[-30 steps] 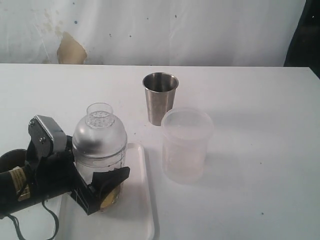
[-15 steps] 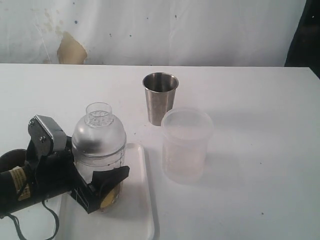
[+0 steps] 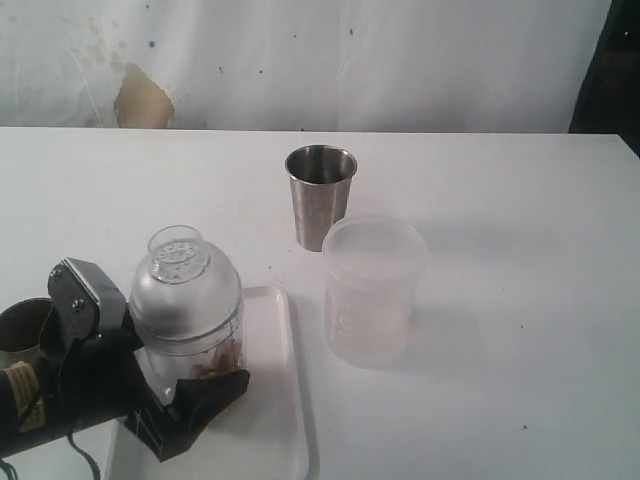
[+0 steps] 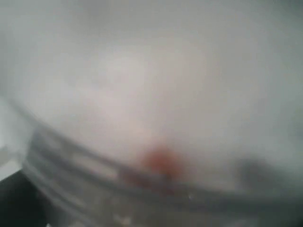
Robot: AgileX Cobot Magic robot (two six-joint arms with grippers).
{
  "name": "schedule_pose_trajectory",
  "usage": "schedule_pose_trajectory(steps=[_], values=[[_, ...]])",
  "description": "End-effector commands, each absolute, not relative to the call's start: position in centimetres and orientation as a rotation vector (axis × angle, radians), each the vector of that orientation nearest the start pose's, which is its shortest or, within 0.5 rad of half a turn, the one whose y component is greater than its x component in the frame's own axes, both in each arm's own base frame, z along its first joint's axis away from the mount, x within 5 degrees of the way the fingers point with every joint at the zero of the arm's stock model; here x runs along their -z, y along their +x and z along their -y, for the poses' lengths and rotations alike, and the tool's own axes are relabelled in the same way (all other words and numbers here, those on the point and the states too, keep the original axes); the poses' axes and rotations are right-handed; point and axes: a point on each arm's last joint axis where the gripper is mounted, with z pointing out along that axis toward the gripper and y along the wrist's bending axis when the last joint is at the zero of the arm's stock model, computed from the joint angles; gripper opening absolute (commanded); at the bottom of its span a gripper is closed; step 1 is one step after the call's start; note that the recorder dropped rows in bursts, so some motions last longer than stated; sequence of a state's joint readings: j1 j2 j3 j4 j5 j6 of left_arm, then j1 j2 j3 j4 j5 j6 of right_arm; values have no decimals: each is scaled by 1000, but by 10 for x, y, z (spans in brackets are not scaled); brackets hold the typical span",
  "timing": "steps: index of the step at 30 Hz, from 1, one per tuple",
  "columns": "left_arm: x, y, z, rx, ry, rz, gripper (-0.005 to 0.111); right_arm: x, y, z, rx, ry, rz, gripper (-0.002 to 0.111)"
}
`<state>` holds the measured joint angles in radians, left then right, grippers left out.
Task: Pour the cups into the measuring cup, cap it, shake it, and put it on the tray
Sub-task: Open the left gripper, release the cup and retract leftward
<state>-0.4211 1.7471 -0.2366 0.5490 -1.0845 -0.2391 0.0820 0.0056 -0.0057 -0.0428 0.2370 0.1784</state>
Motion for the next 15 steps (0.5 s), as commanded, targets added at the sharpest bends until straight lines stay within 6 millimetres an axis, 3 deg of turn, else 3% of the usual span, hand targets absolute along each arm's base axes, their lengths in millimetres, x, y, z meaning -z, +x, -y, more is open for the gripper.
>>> schedule_pose_trajectory(steps=[1,12,14,15], values=[[-114,176,123,719,730,-1889,96,-192,55,-4,-157,48,-1724,0],[-126,143,96,627,587,-1956,96,-192,55,-4,-157,48,-1724,0],[-130,138,89,618,491,-1984,90,-192,55,-4,-157,48,-1724,0],[-132,136,85,615,420,-2011,76,-192,55,-4,-157,48,-1724,0]])
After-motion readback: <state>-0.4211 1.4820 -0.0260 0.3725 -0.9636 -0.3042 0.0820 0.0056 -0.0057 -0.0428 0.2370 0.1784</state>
